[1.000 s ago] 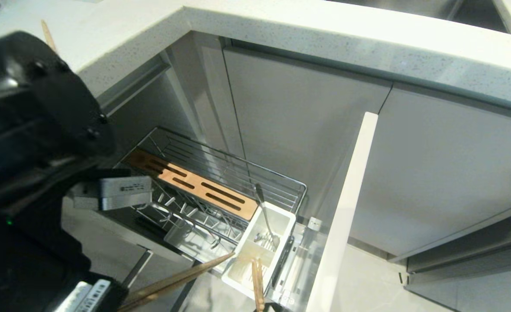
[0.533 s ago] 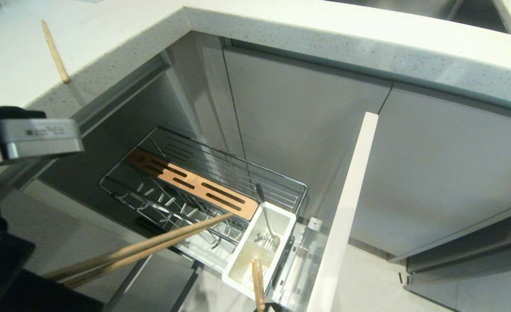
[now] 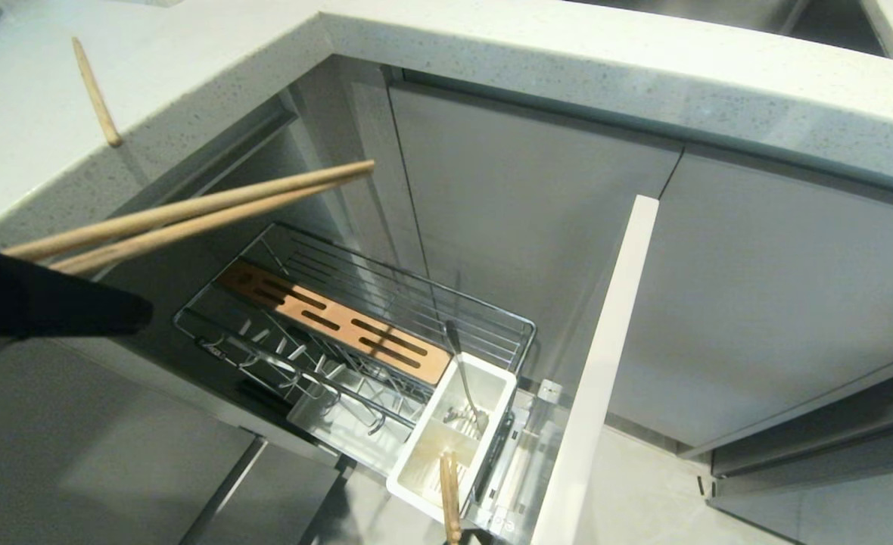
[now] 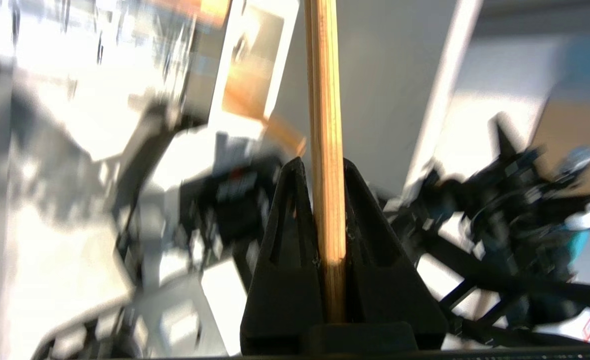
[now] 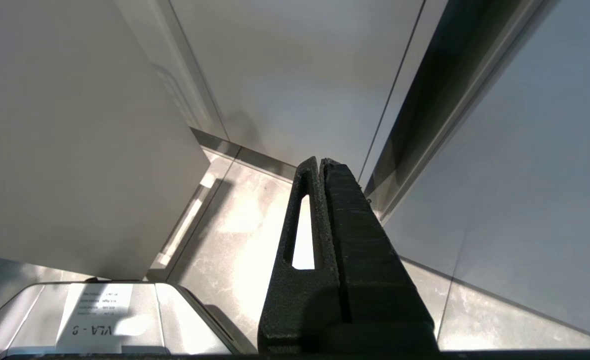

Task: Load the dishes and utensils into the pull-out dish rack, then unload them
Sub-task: Take the chopsticks out of the cupboard

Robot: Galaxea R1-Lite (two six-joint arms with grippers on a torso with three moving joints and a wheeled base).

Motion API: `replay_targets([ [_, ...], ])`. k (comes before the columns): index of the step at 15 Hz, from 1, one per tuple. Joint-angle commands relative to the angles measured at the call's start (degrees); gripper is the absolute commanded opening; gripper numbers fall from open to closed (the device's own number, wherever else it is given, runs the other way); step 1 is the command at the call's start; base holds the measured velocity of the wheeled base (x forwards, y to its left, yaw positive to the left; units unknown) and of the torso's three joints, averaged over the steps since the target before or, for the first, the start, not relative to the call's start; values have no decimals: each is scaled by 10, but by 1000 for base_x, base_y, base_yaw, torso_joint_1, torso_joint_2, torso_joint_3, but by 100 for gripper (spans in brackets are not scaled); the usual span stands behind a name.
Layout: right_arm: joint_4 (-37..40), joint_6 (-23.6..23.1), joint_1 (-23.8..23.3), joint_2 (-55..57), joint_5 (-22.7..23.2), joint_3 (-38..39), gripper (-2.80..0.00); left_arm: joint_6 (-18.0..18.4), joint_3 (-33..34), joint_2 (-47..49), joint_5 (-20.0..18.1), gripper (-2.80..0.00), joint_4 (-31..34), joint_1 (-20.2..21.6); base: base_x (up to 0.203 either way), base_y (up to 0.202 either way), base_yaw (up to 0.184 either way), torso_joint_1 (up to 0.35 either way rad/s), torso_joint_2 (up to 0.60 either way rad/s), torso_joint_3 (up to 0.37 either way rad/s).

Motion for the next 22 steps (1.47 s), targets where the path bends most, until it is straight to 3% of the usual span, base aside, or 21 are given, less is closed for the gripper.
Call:
replay_targets([
  [1,0,0,0,0,0,1,-280,9,-1,-21,10,-280,-20,1,0,0,0,0,0,0],
  [7,0,0,0,0,0,1,-280,59,-1,-41,87,-280,-105,12,0,0,0,0,0,0],
  [11,0,0,0,0,0,1,-280,94,-1,-50,117,-280,-159,72,0,0,0,0,0,0],
  [16,0,0,0,0,0,1,-280,155,3,-90,113,-280,-222,253,0,0,0,0,0,0],
  [19,0,0,0,0,0,1,-280,194,12,-139,75,-280,-255,424,0,0,0,0,0,0],
  [22,0,0,0,0,0,1,-280,210,39,-192,26,-280,-269,603,0,0,0,0,0,0],
])
